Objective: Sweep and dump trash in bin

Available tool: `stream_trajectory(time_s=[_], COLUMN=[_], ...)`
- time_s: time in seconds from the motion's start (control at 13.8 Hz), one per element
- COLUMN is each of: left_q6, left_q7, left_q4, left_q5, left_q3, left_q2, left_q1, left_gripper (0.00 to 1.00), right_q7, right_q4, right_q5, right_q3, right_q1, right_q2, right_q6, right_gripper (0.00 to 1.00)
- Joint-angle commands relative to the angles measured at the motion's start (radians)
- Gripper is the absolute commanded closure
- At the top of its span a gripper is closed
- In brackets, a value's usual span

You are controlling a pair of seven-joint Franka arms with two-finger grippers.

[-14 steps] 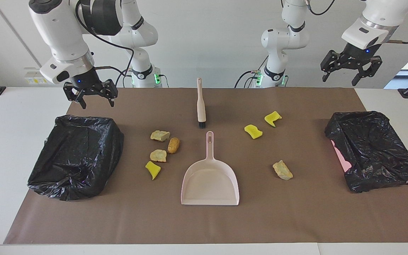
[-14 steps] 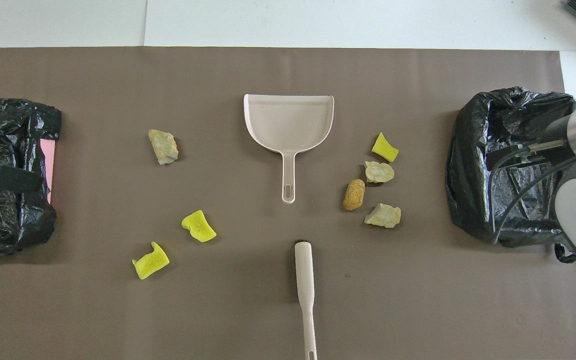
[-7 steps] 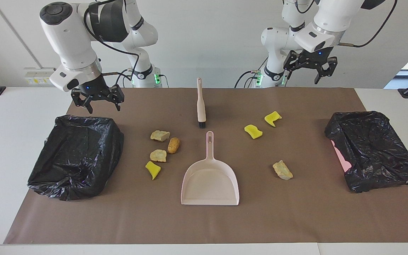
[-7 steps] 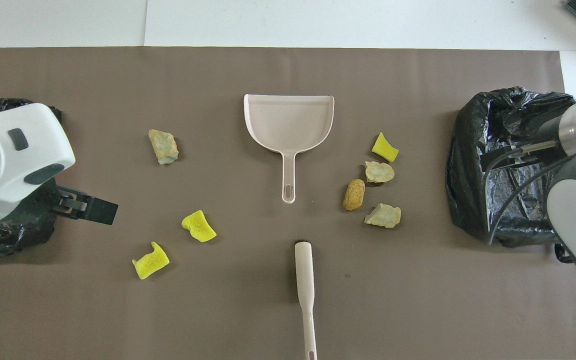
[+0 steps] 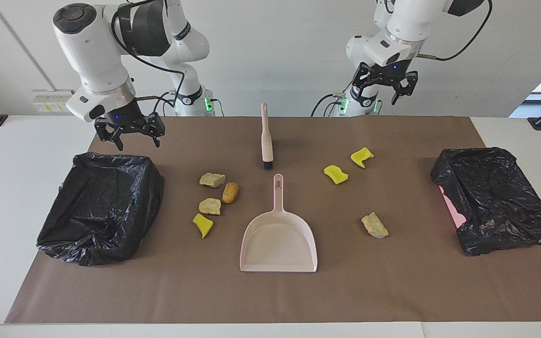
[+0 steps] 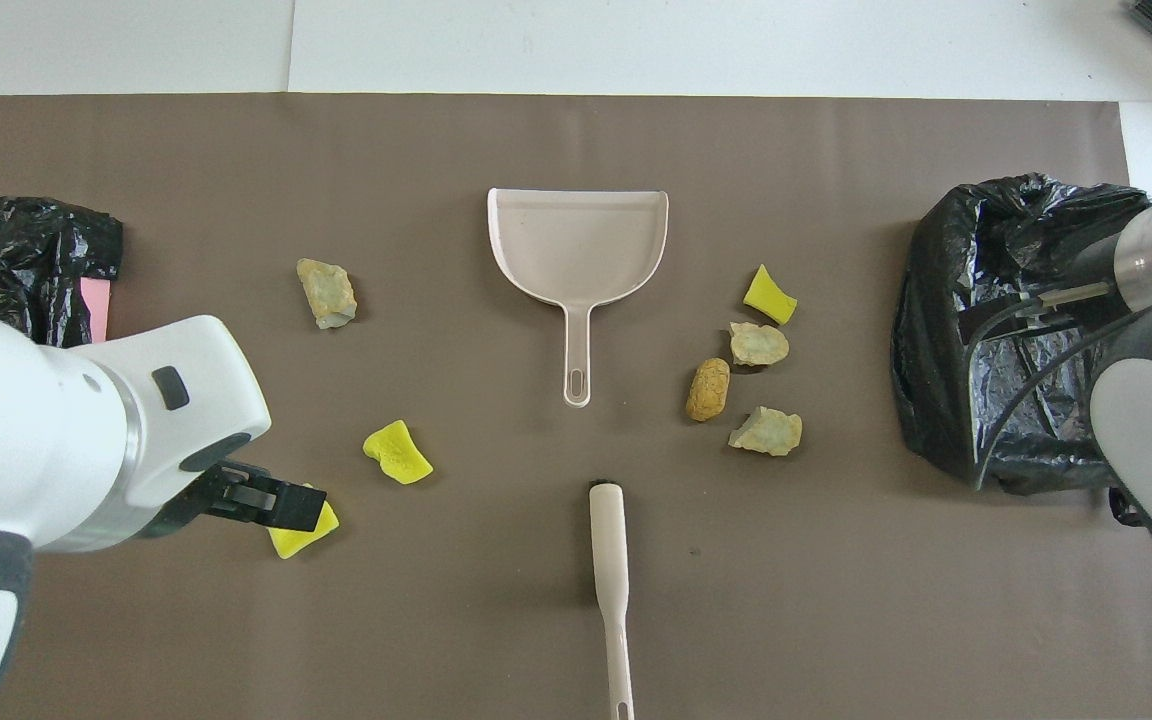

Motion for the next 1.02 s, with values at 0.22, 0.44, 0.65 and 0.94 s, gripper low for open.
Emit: stream_trajectory(time_s=[0.22, 0.44, 0.65, 0.94], left_q6=[0.106, 0.195, 0.281, 0.442], left_q7=[-0.184, -0.327, -0.439, -0.617], left_q4=[-0.139, -0.214, -0.268, -0.403], left_q5=[-0.015, -0.024, -0.080, -0.083], left_q3=[0.015, 0.015, 0.015, 0.013], left_q2=[-0.039, -0.047, -0.042, -0.032], left_q1=[-0.155, -0.259, -0.362, -0.534], left_gripper=[0.00, 0.00, 0.00, 0.00], right_q7=[0.173, 0.265, 0.333, 0.371], right_q4=[-0.002, 0.053, 0.147, 0.322], right_q5=[0.012, 0.088, 0.116, 0.142], right_q3=[0.004, 0.003, 0.004, 0.006], right_q1=[0.107, 0.145, 0.209, 0.243], right_q2=[0.110, 0.182, 0.280, 0.427], right_q6=[0.110, 0.130, 0.108, 0.105], right_gripper=[0.00, 0.00, 0.00, 0.00])
